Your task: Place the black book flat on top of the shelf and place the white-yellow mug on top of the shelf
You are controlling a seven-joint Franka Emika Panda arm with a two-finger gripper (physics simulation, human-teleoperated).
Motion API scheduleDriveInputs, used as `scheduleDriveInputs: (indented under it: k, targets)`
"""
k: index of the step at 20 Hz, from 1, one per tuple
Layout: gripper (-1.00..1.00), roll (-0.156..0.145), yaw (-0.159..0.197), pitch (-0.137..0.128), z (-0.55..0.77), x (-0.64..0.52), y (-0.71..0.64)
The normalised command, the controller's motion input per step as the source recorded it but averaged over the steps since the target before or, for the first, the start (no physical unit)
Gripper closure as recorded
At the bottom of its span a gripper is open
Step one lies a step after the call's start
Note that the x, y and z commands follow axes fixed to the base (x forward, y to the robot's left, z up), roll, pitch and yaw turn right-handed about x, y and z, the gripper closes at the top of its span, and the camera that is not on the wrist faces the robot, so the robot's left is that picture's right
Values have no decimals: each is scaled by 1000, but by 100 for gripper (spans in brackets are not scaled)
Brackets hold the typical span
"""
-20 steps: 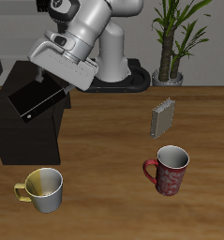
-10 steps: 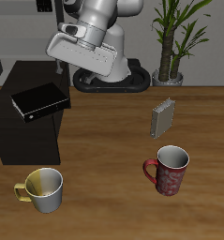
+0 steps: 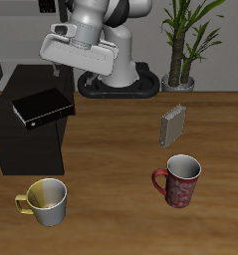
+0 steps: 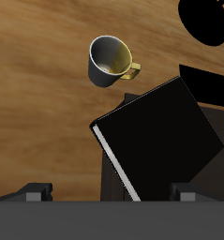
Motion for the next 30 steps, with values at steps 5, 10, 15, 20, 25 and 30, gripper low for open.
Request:
scheduleDriveInputs:
  k: [5,10,15,20,25,30]
  targets:
    - [-100,110,-84,35,286,142,-318]
    - [-100,74,23,65,135,209,-92]
    - [-100,119,111,94,-57,292,193]
    - [-100,80,49,65,-86,551,129]
    - [-100,15,8,-13,14,578,-61]
    - [-100,-27,-27,-18,-167,706,-287]
